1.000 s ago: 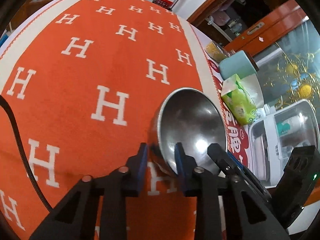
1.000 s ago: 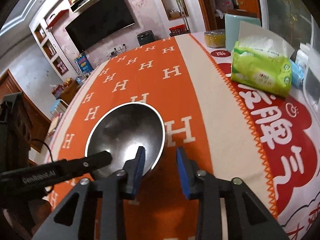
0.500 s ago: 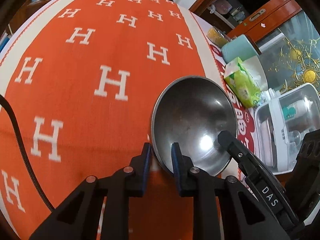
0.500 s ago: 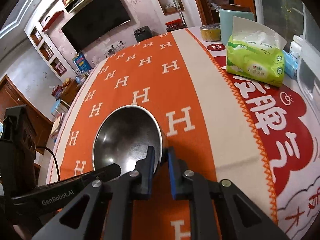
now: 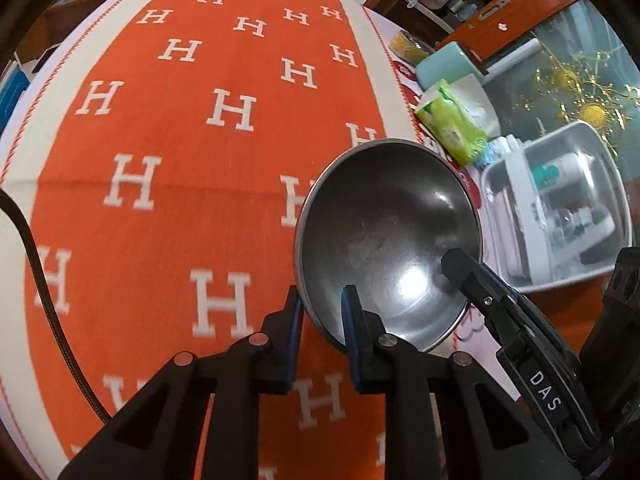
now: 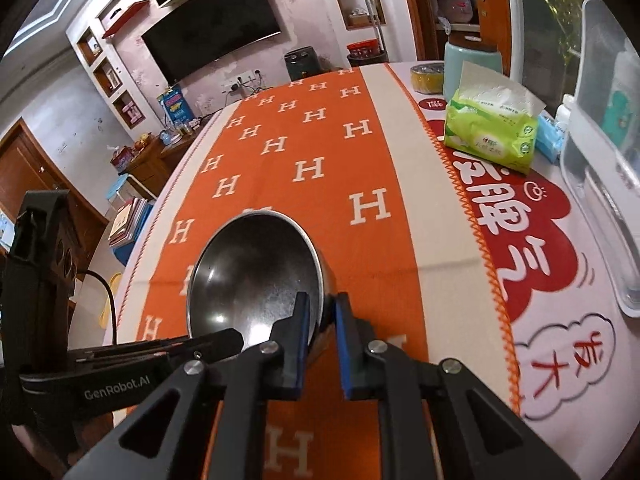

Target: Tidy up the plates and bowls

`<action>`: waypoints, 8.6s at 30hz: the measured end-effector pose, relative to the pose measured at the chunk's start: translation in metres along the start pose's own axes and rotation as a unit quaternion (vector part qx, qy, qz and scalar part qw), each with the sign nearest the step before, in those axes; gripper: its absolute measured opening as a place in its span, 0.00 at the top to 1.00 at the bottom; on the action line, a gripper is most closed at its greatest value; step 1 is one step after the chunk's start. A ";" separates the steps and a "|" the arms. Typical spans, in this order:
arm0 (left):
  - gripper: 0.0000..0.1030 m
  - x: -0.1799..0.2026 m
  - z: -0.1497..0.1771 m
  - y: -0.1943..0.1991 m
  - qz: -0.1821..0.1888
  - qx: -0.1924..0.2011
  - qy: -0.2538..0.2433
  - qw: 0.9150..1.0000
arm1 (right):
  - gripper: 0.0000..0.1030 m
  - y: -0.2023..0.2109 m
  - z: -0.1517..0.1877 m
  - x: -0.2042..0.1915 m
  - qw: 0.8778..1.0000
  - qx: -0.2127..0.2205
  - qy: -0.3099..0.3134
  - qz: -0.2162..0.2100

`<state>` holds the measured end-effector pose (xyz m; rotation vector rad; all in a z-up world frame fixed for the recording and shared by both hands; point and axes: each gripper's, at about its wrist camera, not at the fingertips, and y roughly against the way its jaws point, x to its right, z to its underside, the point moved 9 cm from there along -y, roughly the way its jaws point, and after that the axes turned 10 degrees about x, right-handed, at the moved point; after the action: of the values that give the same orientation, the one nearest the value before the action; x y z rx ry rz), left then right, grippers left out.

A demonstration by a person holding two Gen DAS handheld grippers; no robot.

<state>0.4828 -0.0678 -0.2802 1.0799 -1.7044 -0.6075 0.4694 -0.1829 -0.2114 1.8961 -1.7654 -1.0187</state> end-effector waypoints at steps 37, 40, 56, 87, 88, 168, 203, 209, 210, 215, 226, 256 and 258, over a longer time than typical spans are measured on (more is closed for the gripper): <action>0.83 0.084 0.181 0.157 0.080 -0.025 -0.136 0.987 | 0.88 0.244 0.123 -0.009 0.994 0.043 -0.020 0.100; 0.83 0.097 0.199 0.157 0.086 -0.040 -0.156 0.983 | 0.88 0.260 0.128 -0.001 0.992 0.053 -0.023 0.110; 0.83 0.158 0.261 0.136 0.087 -0.088 -0.184 0.975 | 0.88 0.298 0.163 0.064 0.990 0.026 -0.074 0.121; 0.81 0.200 0.293 0.058 -0.024 -0.121 -0.081 0.989 | 0.86 0.248 0.180 0.159 0.989 -0.145 -0.027 0.030; 0.81 0.199 0.292 0.056 -0.030 -0.120 -0.078 0.989 | 0.86 0.245 0.181 0.159 0.988 -0.149 -0.026 0.024; 0.44 0.170 0.295 -0.018 -0.043 -0.162 0.024 0.985 | 0.64 0.160 0.215 0.211 0.929 -0.272 -0.224 -0.114; 0.48 0.187 0.308 0.043 -0.067 -0.113 -0.041 0.990 | 0.76 0.190 0.204 0.178 0.945 -0.217 -0.196 -0.146; 0.48 0.182 0.305 0.067 -0.073 -0.098 -0.055 0.991 | 0.76 0.199 0.200 0.158 0.950 -0.192 -0.183 -0.165; 0.48 0.181 0.305 0.071 -0.074 -0.096 -0.057 0.991 | 0.76 0.199 0.200 0.155 0.951 -0.189 -0.181 -0.167; 0.48 0.179 0.302 0.082 -0.071 -0.081 -0.067 0.992 | 0.76 0.204 0.195 0.142 0.955 -0.175 -0.165 -0.175; 0.48 0.164 0.293 0.106 -0.051 -0.050 -0.071 0.995 | 0.75 0.209 0.181 0.111 0.967 -0.149 -0.125 -0.167; 0.46 0.025 0.265 0.154 -0.016 -0.091 -0.110 0.990 | 0.73 0.171 0.205 -0.028 0.977 -0.154 -0.116 -0.094; 0.45 0.017 0.268 0.153 -0.013 -0.100 -0.121 0.987 | 0.73 0.167 0.213 -0.035 0.977 -0.153 -0.127 -0.083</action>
<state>0.1773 -0.0338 -0.2542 0.9165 -1.7934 -0.9379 0.2025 -0.1309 -0.2316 1.8037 -1.4829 -1.5564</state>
